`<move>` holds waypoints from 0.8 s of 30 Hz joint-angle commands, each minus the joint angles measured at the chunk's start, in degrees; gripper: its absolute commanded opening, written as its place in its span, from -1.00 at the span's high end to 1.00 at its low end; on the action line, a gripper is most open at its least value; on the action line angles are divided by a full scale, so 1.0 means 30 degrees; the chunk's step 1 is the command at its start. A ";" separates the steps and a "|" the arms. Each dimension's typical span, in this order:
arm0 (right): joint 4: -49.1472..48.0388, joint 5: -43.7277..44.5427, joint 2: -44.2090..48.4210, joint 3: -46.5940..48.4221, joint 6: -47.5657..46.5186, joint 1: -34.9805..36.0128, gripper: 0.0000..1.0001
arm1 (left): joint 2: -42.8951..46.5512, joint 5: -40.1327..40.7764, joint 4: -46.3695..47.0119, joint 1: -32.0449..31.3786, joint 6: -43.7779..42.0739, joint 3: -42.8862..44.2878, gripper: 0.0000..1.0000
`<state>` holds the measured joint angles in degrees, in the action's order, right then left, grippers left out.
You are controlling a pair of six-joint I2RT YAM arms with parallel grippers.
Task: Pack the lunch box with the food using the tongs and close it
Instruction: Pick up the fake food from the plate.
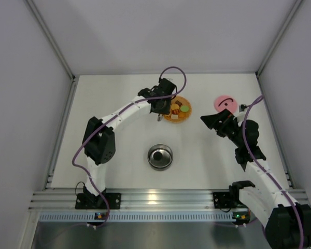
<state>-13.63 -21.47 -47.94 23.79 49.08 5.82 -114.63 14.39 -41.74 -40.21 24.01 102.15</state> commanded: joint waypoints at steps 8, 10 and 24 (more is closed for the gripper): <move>-0.0467 0.0185 0.0190 0.0595 -0.0364 -0.0272 -0.99 | 0.2553 -0.0197 -0.0559 0.0043 -0.0298 0.0931 0.33; -0.0496 0.0185 0.0161 0.0624 -0.0335 -0.0272 -0.99 | 0.2876 -0.0402 -0.0707 0.0043 -0.0269 0.0640 0.33; -0.0731 0.0244 -0.0162 0.0654 -0.0305 -0.0272 -0.99 | 1.0314 -0.2334 -0.1995 -0.0016 -0.0298 -0.5569 0.31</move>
<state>-13.67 -21.06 -48.21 23.79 49.08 5.82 -89.84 9.61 -46.30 -40.21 23.77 88.25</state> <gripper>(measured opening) 0.993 0.361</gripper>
